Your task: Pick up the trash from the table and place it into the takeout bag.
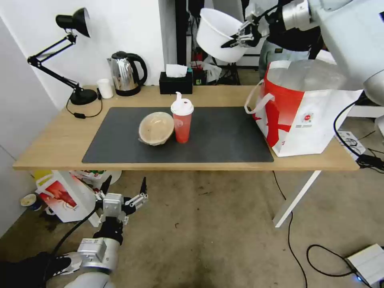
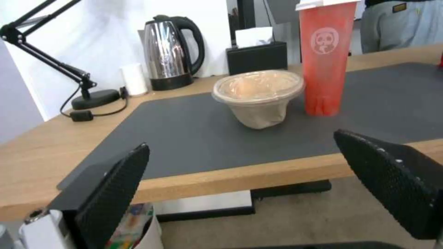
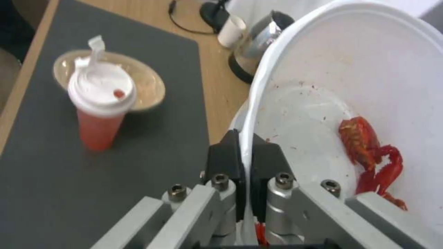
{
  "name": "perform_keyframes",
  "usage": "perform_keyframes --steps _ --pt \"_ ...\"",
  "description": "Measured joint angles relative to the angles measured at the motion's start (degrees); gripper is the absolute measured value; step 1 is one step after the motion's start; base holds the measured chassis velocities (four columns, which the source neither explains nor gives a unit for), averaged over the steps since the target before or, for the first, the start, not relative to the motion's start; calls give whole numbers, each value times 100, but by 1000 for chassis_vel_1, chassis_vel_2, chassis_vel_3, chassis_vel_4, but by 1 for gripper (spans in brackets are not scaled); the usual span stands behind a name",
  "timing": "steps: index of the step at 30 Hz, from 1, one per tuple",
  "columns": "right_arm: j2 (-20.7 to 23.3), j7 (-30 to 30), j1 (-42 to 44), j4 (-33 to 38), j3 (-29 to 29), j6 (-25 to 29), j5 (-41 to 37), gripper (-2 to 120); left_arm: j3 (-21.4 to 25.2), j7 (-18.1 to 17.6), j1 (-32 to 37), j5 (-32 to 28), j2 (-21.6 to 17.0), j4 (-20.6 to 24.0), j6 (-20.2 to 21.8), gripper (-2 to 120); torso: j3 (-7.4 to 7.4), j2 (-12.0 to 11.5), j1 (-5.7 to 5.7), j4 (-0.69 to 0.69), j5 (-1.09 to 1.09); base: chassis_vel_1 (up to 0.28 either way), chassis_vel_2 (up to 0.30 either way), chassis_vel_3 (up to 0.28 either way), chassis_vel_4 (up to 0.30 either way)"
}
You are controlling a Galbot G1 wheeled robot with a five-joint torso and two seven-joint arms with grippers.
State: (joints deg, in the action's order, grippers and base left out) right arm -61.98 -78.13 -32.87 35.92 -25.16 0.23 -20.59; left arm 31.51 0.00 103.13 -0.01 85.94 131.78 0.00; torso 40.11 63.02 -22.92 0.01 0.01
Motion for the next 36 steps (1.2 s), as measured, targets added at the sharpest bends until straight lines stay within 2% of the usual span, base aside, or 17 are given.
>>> perform_keyframes --steps 2,8,12,19,27,36 --pt "86 -18 -5 10 -5 3 0 0 0 0 0 0 0 0 0 100 0 0 0 0 0 0 0 0 0" --pt "804 -91 26 413 -139 3 -72 0 0 0 0 0 0 0 0 100 0 0 0 -5 3 0 0 0 0" --pt "1222 -97 106 637 -189 -15 -221 0 0 0 0 0 0 0 0 100 -1 0 0 0 0 0 0 0 0" --pt "1846 -28 388 1056 -137 -130 -635 0 0 0 0 0 0 0 0 100 -1 0 0 -1 0 0 0 0 0" --pt "2323 42 882 1571 121 -174 -886 0 0 0 0 0 0 0 0 100 -1 0 0 -1 0 0 0 0 0" --pt "2505 50 1455 1748 641 -187 -905 0 0 0 0 0 0 0 0 100 0 0 0 0 0 0 0 0 0"
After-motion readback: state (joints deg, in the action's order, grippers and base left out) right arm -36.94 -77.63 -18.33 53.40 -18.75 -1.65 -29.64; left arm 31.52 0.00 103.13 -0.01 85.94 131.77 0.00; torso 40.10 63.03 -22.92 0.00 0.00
